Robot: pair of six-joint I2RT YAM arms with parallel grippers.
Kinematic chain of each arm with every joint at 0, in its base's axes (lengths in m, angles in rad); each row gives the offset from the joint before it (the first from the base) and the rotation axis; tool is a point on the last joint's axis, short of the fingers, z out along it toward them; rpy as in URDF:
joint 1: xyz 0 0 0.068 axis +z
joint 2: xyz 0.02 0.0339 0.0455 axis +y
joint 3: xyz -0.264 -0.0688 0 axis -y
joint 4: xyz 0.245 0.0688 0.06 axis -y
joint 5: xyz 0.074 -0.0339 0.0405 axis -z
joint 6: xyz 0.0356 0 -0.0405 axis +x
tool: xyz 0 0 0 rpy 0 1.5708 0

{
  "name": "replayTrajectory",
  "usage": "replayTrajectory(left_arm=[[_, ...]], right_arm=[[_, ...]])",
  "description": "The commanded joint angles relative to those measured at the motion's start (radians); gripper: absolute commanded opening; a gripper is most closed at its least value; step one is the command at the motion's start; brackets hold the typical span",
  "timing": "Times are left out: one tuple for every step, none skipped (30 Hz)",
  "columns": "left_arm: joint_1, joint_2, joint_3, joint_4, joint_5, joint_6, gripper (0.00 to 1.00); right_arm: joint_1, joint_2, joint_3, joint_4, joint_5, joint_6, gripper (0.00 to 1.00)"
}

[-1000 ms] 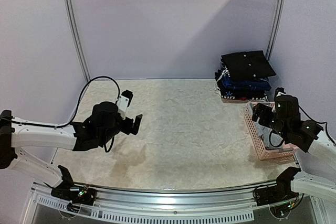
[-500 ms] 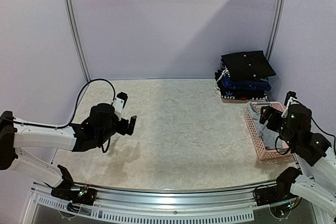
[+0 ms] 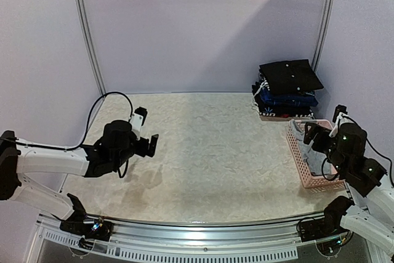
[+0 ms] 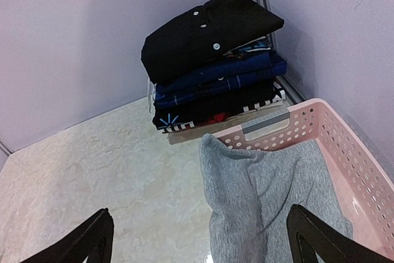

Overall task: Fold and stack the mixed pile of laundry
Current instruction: Reset both arms

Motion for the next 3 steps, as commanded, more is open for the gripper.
replayTrajectory(left_arm=[[0.018,0.002,-0.013,0.015,0.018,-0.009,1.00],[0.018,0.000,-0.014,0.015,0.019,-0.009,1.00],[0.018,-0.003,-0.016,0.014,0.019,-0.009,1.00]], right_arm=[[0.002,0.017,-0.010,0.034,0.002,-0.026,0.99],[0.002,0.030,-0.007,0.030,0.007,-0.020,0.99],[0.002,0.035,-0.006,0.031,0.008,-0.017,0.99]])
